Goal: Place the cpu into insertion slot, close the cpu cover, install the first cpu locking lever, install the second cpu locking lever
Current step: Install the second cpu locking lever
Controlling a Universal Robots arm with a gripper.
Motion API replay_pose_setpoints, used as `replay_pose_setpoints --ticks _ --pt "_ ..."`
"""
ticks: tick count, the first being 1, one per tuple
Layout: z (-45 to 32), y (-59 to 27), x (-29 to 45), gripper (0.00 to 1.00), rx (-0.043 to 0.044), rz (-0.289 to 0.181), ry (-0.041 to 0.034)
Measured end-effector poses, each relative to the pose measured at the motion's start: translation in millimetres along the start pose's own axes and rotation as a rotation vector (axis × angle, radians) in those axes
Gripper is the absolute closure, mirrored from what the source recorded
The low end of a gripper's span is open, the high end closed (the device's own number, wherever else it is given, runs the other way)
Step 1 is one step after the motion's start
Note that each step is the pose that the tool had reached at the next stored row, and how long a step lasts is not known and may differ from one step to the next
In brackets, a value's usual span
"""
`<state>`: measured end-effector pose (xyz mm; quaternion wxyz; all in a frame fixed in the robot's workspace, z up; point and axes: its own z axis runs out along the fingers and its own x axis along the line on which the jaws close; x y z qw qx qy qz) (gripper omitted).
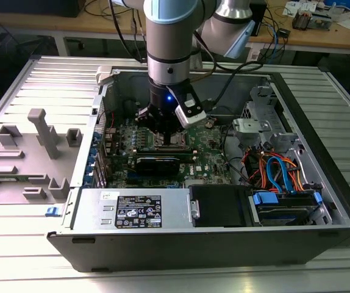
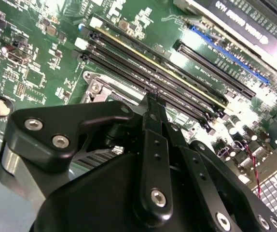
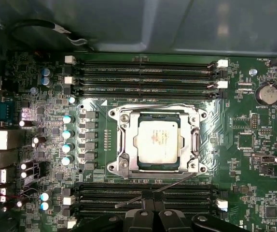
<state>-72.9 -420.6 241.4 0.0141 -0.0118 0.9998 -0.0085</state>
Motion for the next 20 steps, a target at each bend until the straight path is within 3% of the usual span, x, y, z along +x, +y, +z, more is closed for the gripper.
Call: replay_pose_setpoints --ticks 3,5,6,8,10,14,16,20 --pt "-2.4 -0.3 0.1 0.89 -0.0004 -0.006 -0.0002" --pt "-2.6 -0.7 3.6 0.89 -0.0089 -0.014 -0.0005" --pt "-2.7 -0.8 6.5 0.89 -0.0145 -0.015 -0.0006" --pt "-2.4 -2.3 10.3 0.89 -0.0338 -0.015 -0.0013" --pt "-0.7 -2.7 14.4 0.89 -0.0451 -0.016 -0.0017" --pt "1.2 -4.7 16.6 0.89 -0.0458 -0.016 -0.0016" --pt "1.1 -5.5 16.7 0.89 -0.0402 -0.016 -0.0014" --pt "-4.9 -8.9 16.5 0.89 -0.0350 -0.016 -0.0013"
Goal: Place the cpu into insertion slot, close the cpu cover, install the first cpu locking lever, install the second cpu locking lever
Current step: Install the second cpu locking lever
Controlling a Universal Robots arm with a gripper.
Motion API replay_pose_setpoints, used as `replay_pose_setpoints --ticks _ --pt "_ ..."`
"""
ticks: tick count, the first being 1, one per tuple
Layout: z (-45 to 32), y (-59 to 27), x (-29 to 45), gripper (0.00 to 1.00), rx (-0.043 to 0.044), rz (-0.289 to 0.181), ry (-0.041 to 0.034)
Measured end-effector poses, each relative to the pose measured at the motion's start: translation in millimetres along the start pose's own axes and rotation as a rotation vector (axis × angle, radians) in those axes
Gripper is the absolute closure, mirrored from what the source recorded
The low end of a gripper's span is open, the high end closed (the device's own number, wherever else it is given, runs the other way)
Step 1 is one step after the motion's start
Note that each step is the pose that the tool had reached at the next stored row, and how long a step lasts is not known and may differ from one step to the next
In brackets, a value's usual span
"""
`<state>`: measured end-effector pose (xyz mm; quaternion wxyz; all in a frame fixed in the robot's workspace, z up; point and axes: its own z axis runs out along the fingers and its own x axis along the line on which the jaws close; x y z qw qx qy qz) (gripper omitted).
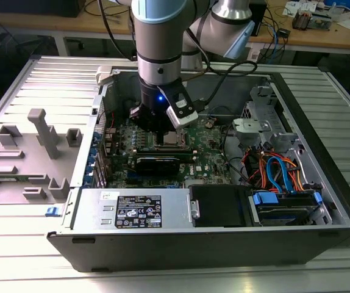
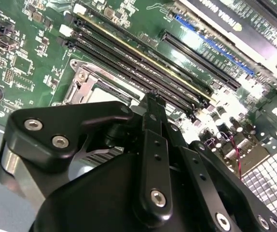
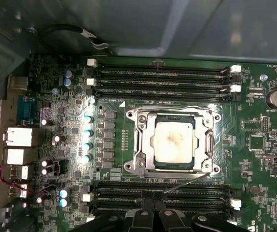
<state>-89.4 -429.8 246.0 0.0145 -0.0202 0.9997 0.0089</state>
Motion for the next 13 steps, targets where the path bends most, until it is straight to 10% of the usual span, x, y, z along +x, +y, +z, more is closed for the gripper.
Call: replay_pose_setpoints --ticks 13 --pt "-3.4 -8.5 -2.6 0.89 0.0011 0.000 0.0001"
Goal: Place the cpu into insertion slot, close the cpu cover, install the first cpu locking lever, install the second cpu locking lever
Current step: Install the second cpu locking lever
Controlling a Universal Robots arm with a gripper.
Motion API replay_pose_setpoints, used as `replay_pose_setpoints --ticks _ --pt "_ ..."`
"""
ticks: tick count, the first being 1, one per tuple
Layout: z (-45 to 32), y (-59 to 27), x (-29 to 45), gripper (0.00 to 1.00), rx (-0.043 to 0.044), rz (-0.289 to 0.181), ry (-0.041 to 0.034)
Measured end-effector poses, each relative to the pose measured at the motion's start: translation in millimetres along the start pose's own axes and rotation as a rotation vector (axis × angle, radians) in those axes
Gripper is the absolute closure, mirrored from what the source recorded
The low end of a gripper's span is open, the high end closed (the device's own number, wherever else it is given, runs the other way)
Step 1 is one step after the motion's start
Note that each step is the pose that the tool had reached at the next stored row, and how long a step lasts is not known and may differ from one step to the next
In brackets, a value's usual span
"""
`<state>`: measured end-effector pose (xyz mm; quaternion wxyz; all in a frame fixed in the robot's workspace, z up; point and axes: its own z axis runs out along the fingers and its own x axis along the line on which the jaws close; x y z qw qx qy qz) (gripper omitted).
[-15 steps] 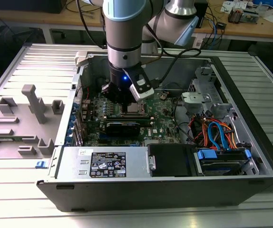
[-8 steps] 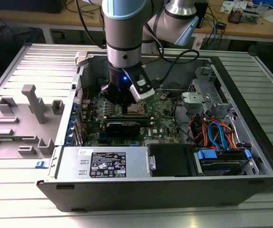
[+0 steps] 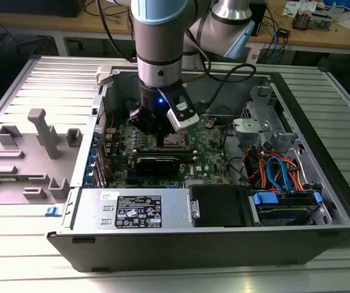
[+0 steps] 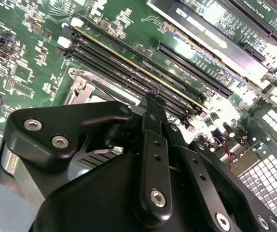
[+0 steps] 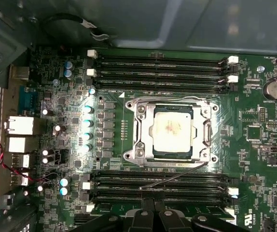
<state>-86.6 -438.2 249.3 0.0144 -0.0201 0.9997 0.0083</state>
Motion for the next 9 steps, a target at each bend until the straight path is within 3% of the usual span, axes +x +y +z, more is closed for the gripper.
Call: replay_pose_setpoints --ticks 2,4,5,6,7,9 --pt "-0.6 0.1 -0.7 0.89 -0.0005 0.000 -0.0002" --pt "-0.8 0.0 -0.7 0.89 -0.0143 0.000 -0.0006" --pt "-0.8 0.0 -0.7 0.89 -0.0285 0.001 -0.0009" --pt "-0.8 0.0 -0.8 0.89 -0.0601 0.002 -0.0021" --pt "-0.8 0.0 -0.7 0.89 -0.0710 0.002 -0.0025" --pt "-0.6 -1.7 -0.6 0.89 -0.0776 0.002 -0.0028"
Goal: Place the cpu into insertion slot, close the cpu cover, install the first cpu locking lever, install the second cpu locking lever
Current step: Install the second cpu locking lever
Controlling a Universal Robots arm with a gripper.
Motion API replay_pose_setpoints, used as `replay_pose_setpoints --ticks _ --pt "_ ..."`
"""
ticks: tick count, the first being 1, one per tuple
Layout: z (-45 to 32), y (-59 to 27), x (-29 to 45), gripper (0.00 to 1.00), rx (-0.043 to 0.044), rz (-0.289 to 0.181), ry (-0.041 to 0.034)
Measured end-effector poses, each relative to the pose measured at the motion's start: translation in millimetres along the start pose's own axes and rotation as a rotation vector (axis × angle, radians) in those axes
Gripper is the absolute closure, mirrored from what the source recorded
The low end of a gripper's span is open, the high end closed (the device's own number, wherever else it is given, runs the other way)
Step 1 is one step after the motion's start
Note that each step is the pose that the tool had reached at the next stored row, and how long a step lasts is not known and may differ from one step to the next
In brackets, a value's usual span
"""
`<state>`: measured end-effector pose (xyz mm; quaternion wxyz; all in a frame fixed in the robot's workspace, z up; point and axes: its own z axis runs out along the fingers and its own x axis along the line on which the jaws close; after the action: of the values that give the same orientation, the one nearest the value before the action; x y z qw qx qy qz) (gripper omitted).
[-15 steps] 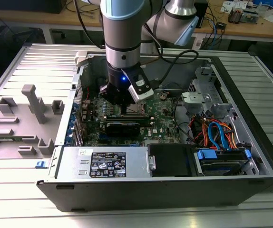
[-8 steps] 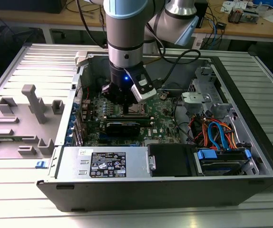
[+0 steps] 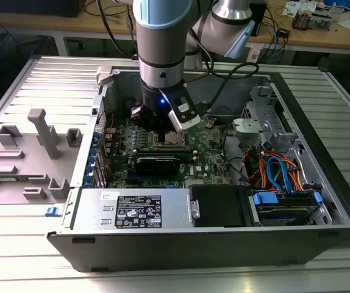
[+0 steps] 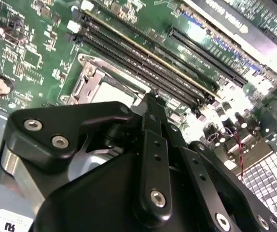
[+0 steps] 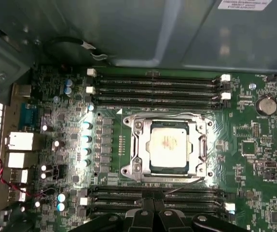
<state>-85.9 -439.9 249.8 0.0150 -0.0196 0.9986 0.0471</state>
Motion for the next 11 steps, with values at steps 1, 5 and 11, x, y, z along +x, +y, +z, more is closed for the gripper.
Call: replay_pose_setpoints --ticks 1,5,11 --pt "-0.2 -2.2 0.2 0.89 -0.0001 0.000 0.0001" --pt "1.2 -5.0 1.0 0.89 -0.0077 0.000 -0.0002" --pt "4.1 -6.4 6.7 0.89 -0.0209 0.000 -0.0007"
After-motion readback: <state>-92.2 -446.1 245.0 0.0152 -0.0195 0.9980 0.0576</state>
